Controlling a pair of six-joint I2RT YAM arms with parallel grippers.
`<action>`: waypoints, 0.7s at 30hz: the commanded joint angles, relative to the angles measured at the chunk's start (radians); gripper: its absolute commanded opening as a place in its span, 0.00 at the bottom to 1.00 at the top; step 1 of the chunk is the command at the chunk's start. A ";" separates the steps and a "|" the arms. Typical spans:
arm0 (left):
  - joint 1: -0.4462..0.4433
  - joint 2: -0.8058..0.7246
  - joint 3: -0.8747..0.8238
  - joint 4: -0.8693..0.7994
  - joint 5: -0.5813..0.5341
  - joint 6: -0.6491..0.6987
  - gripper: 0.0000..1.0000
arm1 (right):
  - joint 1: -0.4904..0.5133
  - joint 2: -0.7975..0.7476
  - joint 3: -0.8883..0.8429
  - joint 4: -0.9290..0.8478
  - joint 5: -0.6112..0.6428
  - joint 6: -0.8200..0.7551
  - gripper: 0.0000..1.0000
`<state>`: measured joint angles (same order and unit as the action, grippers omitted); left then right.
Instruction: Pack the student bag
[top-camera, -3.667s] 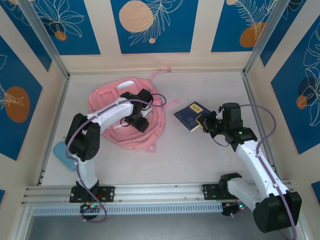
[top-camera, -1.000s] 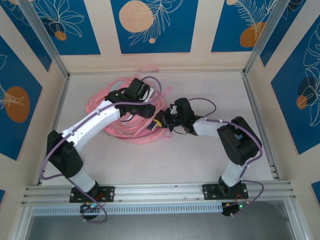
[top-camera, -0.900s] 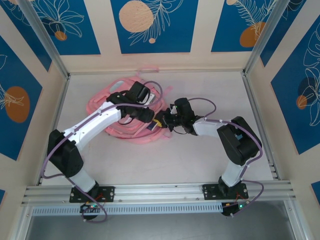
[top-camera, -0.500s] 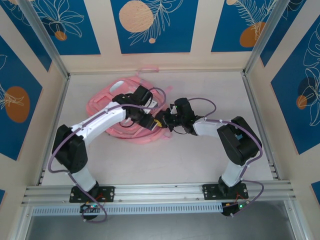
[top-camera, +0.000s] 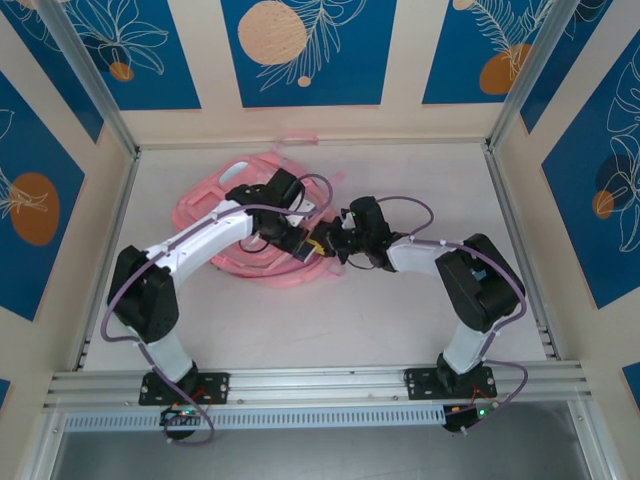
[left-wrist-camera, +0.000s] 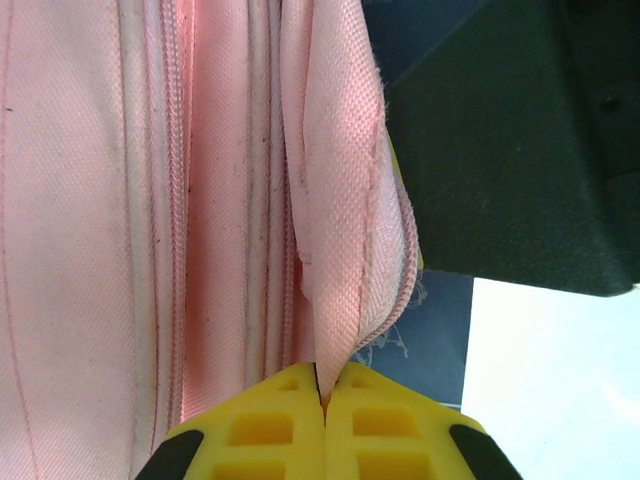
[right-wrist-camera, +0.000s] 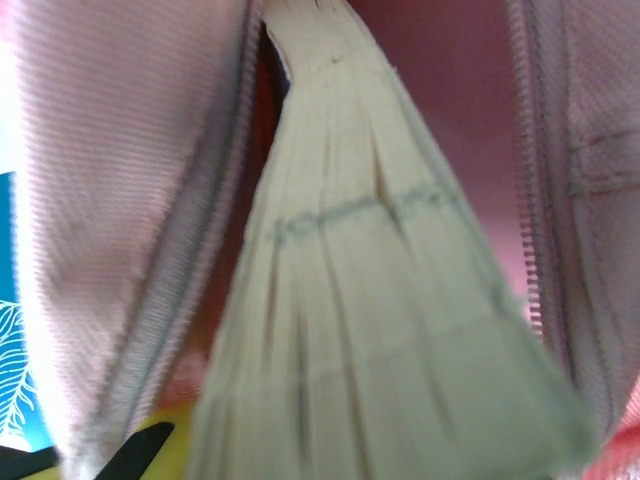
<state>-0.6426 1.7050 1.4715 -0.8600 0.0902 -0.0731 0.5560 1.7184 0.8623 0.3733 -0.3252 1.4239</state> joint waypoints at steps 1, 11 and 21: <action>0.013 -0.108 0.075 0.010 0.068 -0.022 0.00 | -0.005 -0.082 -0.030 -0.018 0.020 -0.052 0.03; 0.013 -0.216 0.134 0.139 0.074 -0.082 0.00 | 0.022 -0.141 -0.053 0.007 0.038 -0.069 0.04; 0.012 -0.243 0.126 0.188 -0.013 -0.139 0.00 | 0.064 0.075 0.158 -0.024 0.033 -0.023 0.08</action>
<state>-0.6250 1.5173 1.5665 -0.7773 0.0978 -0.1783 0.6064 1.7496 0.9405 0.3534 -0.2943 1.3918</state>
